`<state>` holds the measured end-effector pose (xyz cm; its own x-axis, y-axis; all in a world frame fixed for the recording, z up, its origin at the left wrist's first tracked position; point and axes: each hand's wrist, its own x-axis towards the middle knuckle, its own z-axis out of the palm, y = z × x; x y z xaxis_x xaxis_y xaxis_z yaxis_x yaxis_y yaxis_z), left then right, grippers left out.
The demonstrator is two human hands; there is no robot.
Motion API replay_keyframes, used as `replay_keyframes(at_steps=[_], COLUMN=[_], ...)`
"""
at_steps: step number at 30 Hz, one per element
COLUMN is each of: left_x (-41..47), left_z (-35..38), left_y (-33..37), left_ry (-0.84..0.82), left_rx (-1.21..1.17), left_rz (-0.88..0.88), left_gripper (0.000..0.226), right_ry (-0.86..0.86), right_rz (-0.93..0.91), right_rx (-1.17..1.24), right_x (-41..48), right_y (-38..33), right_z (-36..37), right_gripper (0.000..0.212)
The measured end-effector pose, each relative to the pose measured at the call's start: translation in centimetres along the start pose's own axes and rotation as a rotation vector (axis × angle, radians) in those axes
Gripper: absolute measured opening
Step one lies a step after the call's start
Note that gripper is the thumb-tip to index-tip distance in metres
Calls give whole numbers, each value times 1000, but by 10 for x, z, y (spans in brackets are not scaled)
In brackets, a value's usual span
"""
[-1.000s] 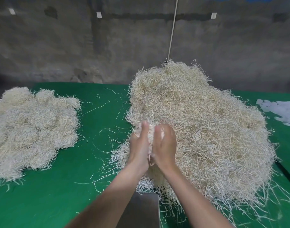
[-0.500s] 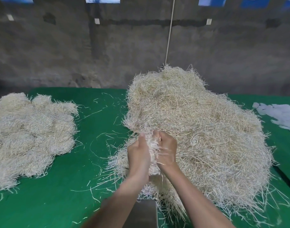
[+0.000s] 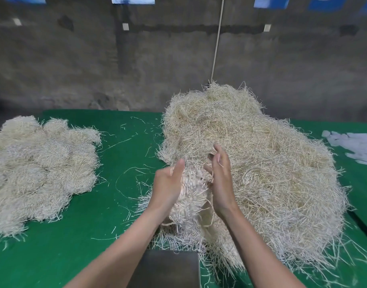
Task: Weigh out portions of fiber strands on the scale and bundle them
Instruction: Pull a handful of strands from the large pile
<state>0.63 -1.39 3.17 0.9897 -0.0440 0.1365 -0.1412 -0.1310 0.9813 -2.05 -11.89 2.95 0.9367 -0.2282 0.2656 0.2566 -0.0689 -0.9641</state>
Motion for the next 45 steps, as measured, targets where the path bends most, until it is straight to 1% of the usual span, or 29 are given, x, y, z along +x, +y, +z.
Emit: replay_keyframes(at_steps=[1, 2, 3, 5, 6, 7, 9, 10, 11, 13, 15, 16, 17, 20, 22, 24, 26, 28, 30, 31, 32, 35, 36, 39, 41, 42, 43, 44, 45], left_x=[1, 3, 3, 4, 2, -3, -21, -29, -32, -20, -4, 0, -2, -24, -25, -13, -6, -13, -20, -19, -15, -6, -9, -19, -13, -10, -7, -6, -6], left_z=[2, 5, 7, 6, 3, 2, 7, 10, 13, 15, 9, 8, 8, 19, 17, 13, 11, 16, 21, 20, 18, 15, 16, 12, 0, -6, -9, -8, -5], left_y=[2, 3, 6, 11, 9, 4, -5, -5, -4, 1, 9, 10, 10, 5, 3, 4, 2, -3, -8, -10, -10, -14, -15, -18, -17, -17, -17, -18, -18], left_ry=[-12, -10, 45, 155, 163, 118, -87, -176, -180, -5, 217, 271, 263, 120, 82, 135, 213, 157, 45, 12, 4, 67, 58, -12, -8, -3, -3, -16, -48], left_rx=[42, 89, 82, -48, -84, -97, -171, -235, -311, -449, -481, -470, -457, -443, -401, -388, -346, -347, -335, -324, -330, -386, -371, -247, -195, -162, -128, -67, 1], left_rz=[38, 85, 126, 118, 83, 35, -174, -320, -424, -481, -505, -507, -495, -448, -385, -337, -370, -446, -495, -491, -466, -404, -436, -525, -428, -373, -301, -217, -148], left_gripper=[56, 63, 64, 55, 58, 69, 95, 103, 104, 90, 71, 69, 67, 71, 61, 39, 45, 47, 47, 44, 38, 19, 19, 59, 70, 72, 67, 53, 40], right_ry=[-101, -170, -178, -22, 88, 183, 307, 341, 345, 295, 216, 191, 177, 195, 261, 274, 213, 192, 227, 256, 279, 226, 212, 121, 54, 35, 18, -22, -88], right_rz=[22, 22, -5, -44, -37, 8, 140, 157, 106, -55, -141, -154, -149, -50, -82, -150, -181, -110, -8, -2, -35, -178, -176, -60, 46, 111, 169, 215, 240], right_rx=[1, -38, -117, -217, -207, -140, -25, -40, -108, -335, -480, -489, -470, -324, -200, -280, -389, -403, -280, -233, -247, -481, -495, -381, -280, -189, -103, -39, -10], right_x=[-2, -7, -13, -16, -14, -7, 7, 10, 8, -11, -34, -39, -35, -8, -9, -30, -36, -17, -7, -11, -18, -34, -30, -13, -6, -3, 0, 2, 1], right_y=[-3, -6, -2, 6, 7, 11, 11, 11, 13, 20, 29, 29, 27, 13, 13, 20, 24, 24, 21, 22, 22, 33, 35, 32, 27, 24, 21, 19, 15], right_z=[4, 12, 19, 25, 23, 18, 9, 7, 10, 24, 40, 42, 40, 16, 14, 33, 39, 24, 12, 13, 20, 36, 33, 5, -14, -19, -24, -27, -24], right_gripper=[56, 59, 58, 37, 27, 27, 46, 49, 43, 31, 32, 33, 32, 41, 45, 44, 39, 38, 40, 40, 39, 39, 40, 42, 24, 25, 44, 65, 77])
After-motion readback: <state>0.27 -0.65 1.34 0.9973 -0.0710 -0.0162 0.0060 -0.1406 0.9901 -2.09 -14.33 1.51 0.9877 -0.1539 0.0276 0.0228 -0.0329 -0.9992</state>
